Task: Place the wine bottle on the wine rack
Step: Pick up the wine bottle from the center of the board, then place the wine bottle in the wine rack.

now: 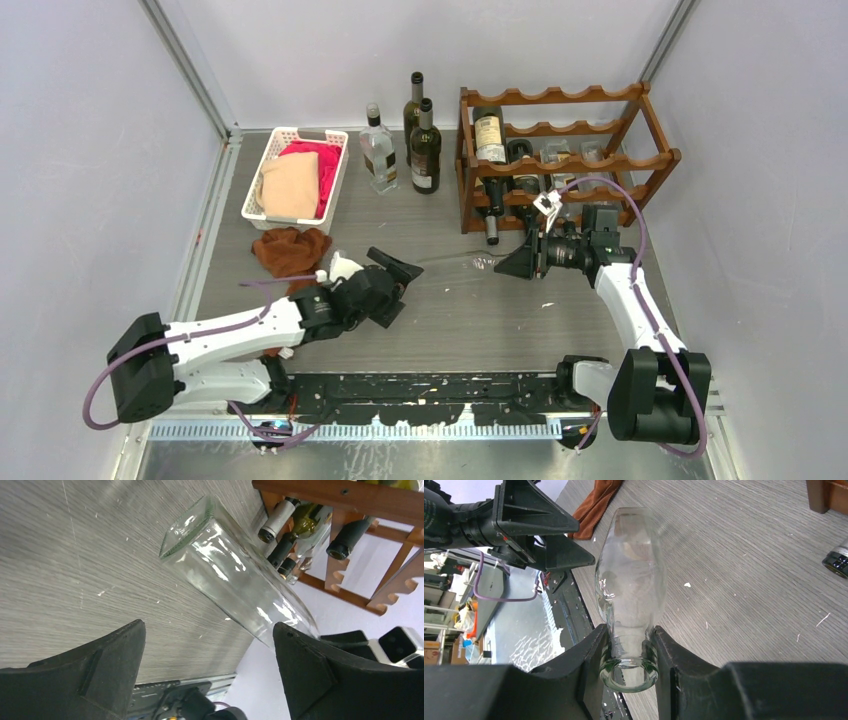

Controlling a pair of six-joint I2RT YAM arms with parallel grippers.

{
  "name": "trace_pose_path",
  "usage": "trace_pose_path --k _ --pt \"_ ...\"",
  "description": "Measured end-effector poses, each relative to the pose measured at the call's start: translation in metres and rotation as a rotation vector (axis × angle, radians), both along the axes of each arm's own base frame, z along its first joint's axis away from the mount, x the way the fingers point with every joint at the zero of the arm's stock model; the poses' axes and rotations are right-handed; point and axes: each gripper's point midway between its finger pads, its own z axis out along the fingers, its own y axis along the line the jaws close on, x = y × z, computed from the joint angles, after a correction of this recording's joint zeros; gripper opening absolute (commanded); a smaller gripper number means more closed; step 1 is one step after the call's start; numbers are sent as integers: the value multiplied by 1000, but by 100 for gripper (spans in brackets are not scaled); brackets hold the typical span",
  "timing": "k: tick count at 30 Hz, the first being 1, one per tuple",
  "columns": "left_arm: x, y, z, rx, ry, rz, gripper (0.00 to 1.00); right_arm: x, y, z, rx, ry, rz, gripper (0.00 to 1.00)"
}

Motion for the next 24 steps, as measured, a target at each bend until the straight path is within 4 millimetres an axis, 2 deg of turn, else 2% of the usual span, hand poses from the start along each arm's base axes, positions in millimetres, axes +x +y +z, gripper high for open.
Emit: trace_pose_path --k 7,13,24 --pt "7 -5 -3 -64 77 106 100 1 0 0 1 -1 0 1" --pt "15 -5 -14 -34 107 160 100 2 0 -1 5 1 3 1" --pt "33 -18 -32 -10 148 195 100 0 0 0 6 -12 6 1"
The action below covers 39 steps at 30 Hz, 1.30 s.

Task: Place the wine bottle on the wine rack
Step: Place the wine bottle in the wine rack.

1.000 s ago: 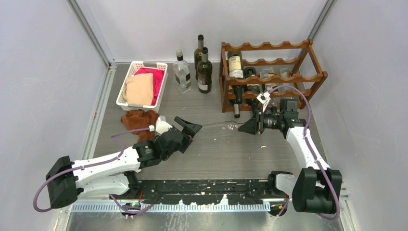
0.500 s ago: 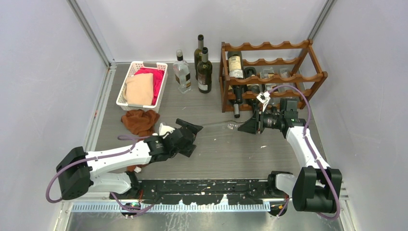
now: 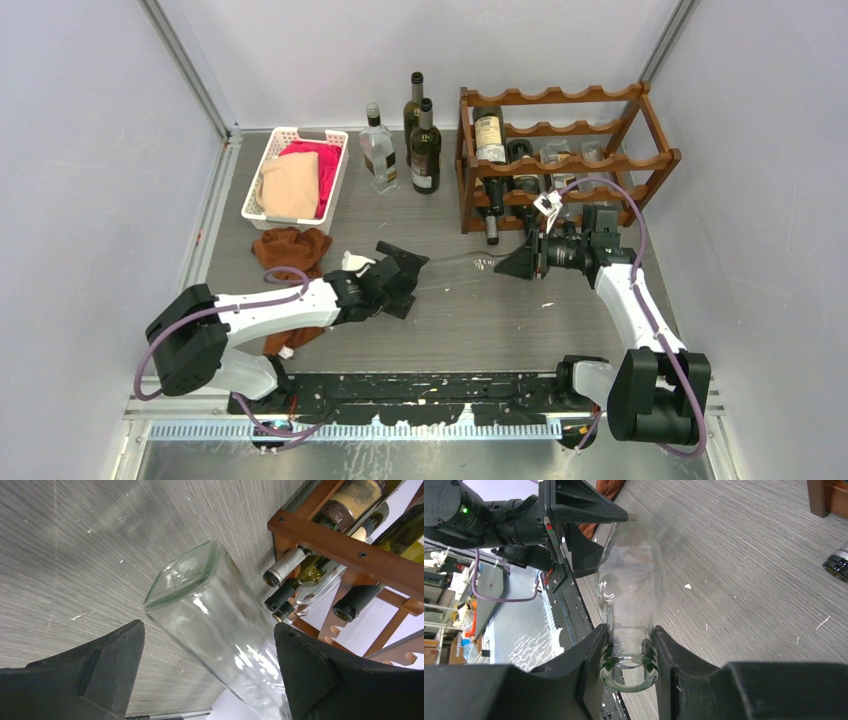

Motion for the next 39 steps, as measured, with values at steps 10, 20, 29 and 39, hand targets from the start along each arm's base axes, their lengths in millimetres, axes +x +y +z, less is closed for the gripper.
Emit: trace_pose_path --k 10,20,29,39 --pt "17 -7 9 -33 -18 27 100 -1 0 2 -1 -38 8 1" --pt "26 -30 2 -65 -8 9 100 -4 2 2 -34 -151 44 1" --pt "42 -43 21 -146 -79 27 92 -12 4 4 -84 -239 97 1" --pt "55 -34 110 -345 -247 82 68 -32 0 60 -232 -490 279 1"
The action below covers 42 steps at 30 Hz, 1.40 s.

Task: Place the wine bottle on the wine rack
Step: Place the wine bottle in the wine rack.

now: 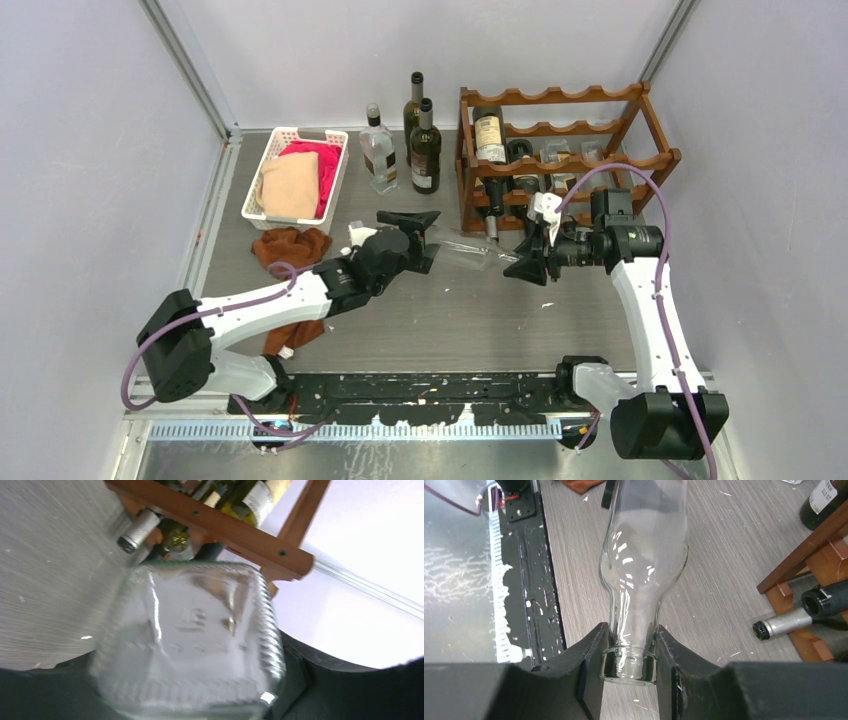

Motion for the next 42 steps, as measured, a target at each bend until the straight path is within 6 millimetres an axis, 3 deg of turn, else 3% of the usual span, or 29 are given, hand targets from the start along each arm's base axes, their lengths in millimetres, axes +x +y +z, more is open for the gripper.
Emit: trace_pose_path --k 2,5,7,8,9,12,16,20,22,23,31,37,42 --pt "-1 1 13 -26 -23 0 58 -4 -1 3 -16 -27 25 1" --pt "-2 2 17 -17 -39 -11 42 -9 -1 2 -35 -45 58 1" --pt "-3 1 18 -17 -41 -14 22 -11 -1 2 -49 -54 69 1" --pt "-3 1 18 -17 -43 -16 7 -11 -1 2 -56 -60 70 1" --pt "-3 1 19 -16 -47 -19 1 -12 -2 2 -67 -66 69 1" --pt "-2 -1 24 -6 -78 -32 0 -13 -3 4 -104 -98 57 8" --pt "-1 -4 34 0 -147 -53 0 -16 -2 11 -159 -172 22 32" --pt "-2 -5 34 10 -220 -77 0 -20 1 11 -172 -179 2 72" --pt "-1 -6 35 -3 -256 -81 0 -34 9 4 -149 -100 30 85" --pt "-1 -6 35 -9 -275 -81 0 -48 13 -8 -141 7 38 100" --pt "-4 -1 21 1 -354 -91 0 -54 12 -12 -142 142 -27 100" --pt "-15 10 -4 97 -372 -137 0 -52 10 8 -142 161 -86 100" --pt "-21 13 -5 126 -401 -161 0 -56 15 14 -122 124 -84 100"
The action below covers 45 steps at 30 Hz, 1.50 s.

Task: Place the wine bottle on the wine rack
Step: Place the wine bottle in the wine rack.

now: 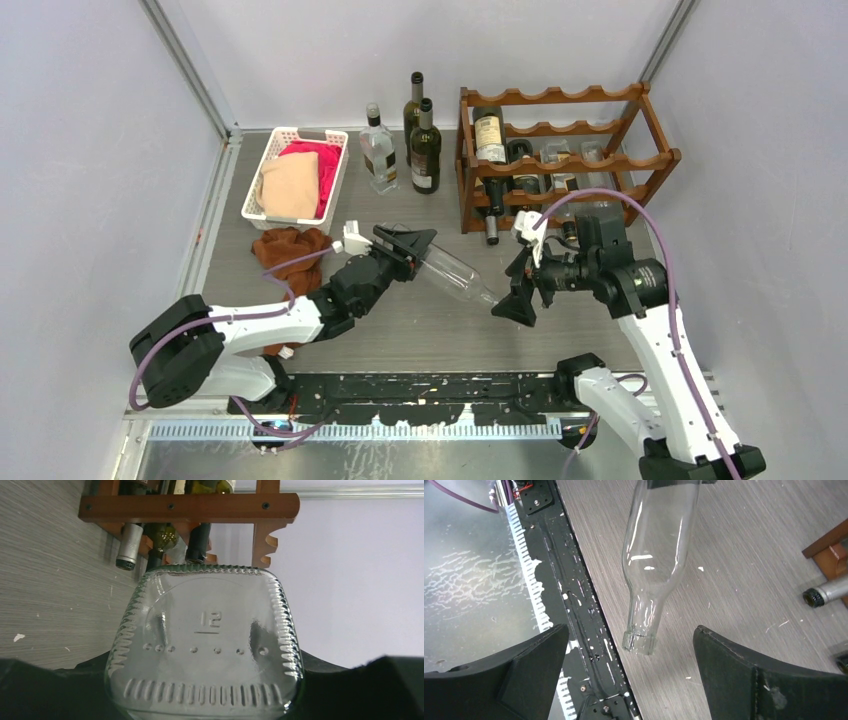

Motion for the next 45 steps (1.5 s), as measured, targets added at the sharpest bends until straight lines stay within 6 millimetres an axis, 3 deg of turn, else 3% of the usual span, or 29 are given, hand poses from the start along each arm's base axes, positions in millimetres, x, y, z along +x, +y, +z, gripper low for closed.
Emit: trace_pose_path --k 7,14,25,34,45 --pt "-5 -6 15 -23 -60 -31 0 0 22 0 12 -69 26 100" --pt "-7 -5 17 -46 -80 -31 0 16 48 -17 9 -79 -17 100" --pt "-5 -5 19 -75 -90 -22 0 41 56 -29 28 -105 -139 99" --pt "-3 -4 19 -79 -90 -8 0 45 59 -32 43 -109 -159 78" --pt "-1 -3 19 -83 -88 1 0 45 62 -36 55 -106 -156 82"
